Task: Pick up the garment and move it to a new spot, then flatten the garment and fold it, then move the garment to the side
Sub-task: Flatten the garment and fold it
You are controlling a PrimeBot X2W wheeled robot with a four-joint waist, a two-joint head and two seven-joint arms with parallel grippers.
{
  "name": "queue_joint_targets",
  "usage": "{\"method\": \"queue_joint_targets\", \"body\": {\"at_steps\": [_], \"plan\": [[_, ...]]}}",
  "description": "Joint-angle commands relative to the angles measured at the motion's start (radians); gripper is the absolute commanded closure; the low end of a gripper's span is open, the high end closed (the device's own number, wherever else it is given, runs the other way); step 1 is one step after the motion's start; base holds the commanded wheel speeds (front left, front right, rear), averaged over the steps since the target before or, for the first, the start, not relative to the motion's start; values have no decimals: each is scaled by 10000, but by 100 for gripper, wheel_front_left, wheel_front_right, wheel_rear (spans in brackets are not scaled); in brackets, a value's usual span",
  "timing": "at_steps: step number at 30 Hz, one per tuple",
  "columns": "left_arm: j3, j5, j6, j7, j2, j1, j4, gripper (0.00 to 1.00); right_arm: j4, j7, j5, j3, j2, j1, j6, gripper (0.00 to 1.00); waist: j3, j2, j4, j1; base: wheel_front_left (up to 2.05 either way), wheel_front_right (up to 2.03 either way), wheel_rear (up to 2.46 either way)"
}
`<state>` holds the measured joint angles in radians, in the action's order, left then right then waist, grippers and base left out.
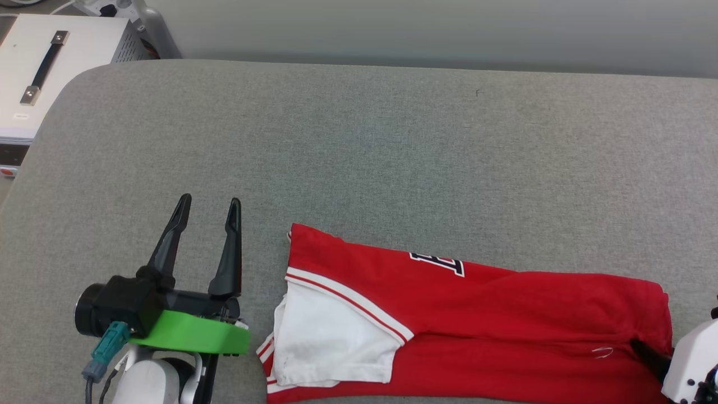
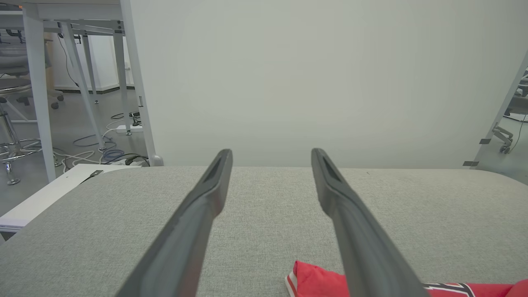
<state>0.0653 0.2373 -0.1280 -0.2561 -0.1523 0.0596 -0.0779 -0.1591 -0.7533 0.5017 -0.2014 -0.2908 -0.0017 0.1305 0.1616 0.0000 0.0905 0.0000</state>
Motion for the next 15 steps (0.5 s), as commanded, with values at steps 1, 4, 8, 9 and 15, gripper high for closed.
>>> {"method": "queue_joint_targets", "body": {"at_steps": [1, 4, 8, 9, 15], "plan": [[24, 48, -23, -56, -10, -89, 10, 0, -212, -54, 176, 336, 315, 48, 2, 0, -30, 0, -10, 0, 0, 0, 0], [20, 109, -24, -56, -43, -91, 38, 0, -191, -76, 441, 641, 403, 63, 2, 0, -85, 0, -35, 0, 0, 0, 0], [36, 165, -25, -56, -77, -113, 76, 0, -205, -48, 637, 856, 421, 59, 2, 0, -167, 0, -84, 0, 0, 0, 0], [43, 177, -25, -56, -83, -121, 85, 0, -229, -24, 645, 893, 403, 53, 2, 0, -181, 0, -95, 0, 0, 0, 0], [75, 240, -26, -57, -102, -156, 144, 0, -477, 272, 601, 1014, 190, -17, 2, 100, -189, 0, -157, 0, 0, 0, 0]]}}
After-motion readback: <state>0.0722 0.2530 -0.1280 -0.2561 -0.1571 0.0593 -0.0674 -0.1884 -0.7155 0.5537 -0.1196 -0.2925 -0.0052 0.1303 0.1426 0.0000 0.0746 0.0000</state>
